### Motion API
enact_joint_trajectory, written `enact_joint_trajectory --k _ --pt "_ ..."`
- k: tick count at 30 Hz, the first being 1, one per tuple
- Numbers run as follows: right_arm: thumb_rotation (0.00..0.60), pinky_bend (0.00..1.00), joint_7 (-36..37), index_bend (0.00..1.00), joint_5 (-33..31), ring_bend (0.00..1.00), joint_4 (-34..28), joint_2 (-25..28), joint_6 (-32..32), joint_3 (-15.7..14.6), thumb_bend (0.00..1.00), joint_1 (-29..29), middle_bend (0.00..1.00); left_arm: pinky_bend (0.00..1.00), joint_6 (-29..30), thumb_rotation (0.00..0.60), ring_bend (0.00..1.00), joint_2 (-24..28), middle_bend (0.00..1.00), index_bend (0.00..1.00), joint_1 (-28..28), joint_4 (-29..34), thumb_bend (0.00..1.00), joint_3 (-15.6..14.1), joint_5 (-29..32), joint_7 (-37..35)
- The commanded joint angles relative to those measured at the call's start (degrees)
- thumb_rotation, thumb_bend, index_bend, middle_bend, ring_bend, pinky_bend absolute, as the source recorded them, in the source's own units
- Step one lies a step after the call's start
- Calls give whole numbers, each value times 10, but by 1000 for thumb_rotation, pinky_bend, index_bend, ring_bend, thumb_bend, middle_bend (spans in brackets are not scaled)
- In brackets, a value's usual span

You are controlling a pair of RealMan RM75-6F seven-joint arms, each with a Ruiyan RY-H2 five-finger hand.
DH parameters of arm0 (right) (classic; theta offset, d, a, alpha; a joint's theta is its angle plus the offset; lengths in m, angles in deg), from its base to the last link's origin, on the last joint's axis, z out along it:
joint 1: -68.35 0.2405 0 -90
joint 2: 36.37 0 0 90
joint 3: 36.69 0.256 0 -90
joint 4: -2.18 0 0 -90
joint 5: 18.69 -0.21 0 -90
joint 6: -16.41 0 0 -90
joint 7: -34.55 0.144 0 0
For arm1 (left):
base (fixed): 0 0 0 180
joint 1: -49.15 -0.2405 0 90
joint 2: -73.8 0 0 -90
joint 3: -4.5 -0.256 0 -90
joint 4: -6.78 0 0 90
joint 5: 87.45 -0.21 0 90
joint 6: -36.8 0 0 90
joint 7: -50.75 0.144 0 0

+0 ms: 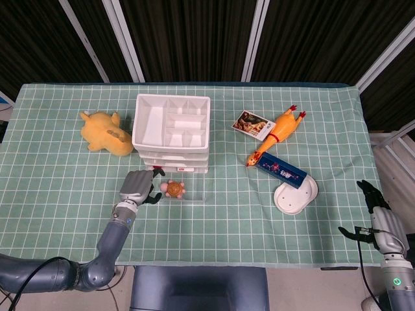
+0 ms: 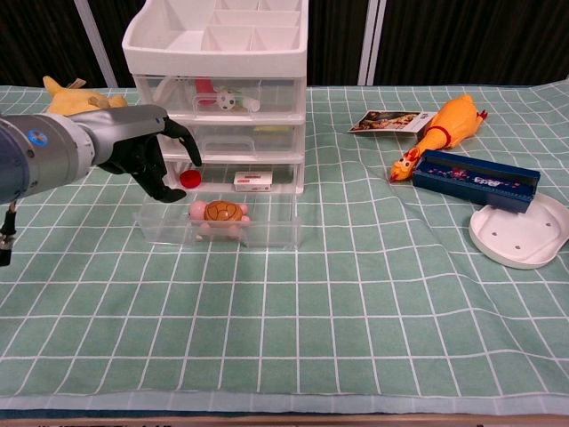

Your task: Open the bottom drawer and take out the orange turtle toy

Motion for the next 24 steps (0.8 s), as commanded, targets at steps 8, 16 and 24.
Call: enact_joint_trajectory --k 8,16,24 --pt "600 185 5 0 0 0 1 1 1 1 106 0 0 1000 -18 600 1000 -10 1000 394 97 -61 281 20 134 124" --pt "600 185 7 0 0 0 1 1 2 0 105 0 0 1000 -30 600 1000 -28 1000 418 115 -98 281 13 181 136" --pt "600 185 7 0 -1 0 0 1 2 0 106 0 0 1000 -35 600 1000 -49 1000 454 117 -127 281 6 182 126"
